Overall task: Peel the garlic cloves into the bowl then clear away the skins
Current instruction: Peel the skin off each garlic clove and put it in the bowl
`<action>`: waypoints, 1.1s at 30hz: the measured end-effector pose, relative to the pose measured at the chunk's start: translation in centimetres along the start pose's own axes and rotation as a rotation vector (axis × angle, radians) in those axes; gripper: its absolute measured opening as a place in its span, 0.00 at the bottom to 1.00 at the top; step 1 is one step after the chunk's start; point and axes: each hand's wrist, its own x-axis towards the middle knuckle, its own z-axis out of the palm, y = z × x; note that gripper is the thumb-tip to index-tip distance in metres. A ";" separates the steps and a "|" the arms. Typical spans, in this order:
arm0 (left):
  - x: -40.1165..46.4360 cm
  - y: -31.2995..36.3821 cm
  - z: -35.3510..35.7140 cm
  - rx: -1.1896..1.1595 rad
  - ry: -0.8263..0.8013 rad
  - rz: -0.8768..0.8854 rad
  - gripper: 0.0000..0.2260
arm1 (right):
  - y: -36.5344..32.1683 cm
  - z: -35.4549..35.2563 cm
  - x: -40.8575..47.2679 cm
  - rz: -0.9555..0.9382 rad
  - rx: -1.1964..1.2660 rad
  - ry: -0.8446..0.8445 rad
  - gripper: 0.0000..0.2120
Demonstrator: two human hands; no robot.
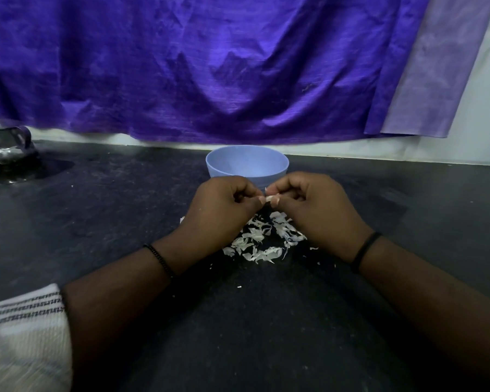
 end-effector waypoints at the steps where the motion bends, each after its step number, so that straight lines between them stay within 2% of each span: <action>1: -0.1 0.0 -0.1 -0.004 -0.001 0.001 0.01 | 0.0 0.1 0.0 0.031 0.066 -0.008 0.04; 6: 0.0 0.1 -0.2 0.000 0.017 0.020 0.01 | -0.3 0.0 0.0 0.136 0.289 -0.029 0.06; 10: -0.1 0.1 -0.2 -0.010 0.021 0.041 0.02 | -0.9 0.0 -0.2 0.160 0.359 -0.039 0.06; 18: 0.0 0.0 -0.3 -0.036 0.073 0.032 0.01 | -0.4 0.4 -0.4 0.119 0.182 0.023 0.02; 25: 0.1 -0.1 -0.1 -0.058 0.071 0.017 0.02 | -0.4 0.6 -0.2 0.127 0.187 0.035 0.04; 28: 0.0 -0.1 -0.1 0.012 0.074 0.072 0.02 | -0.2 0.6 -0.4 0.073 0.137 0.052 0.03; 31: 0.0 -0.1 -0.2 0.051 0.102 0.132 0.06 | -0.2 0.5 -0.4 0.013 0.061 0.067 0.04; 33: -0.1 0.1 -0.3 0.073 0.092 0.163 0.05 | -0.2 0.6 -0.4 -0.011 0.041 0.084 0.04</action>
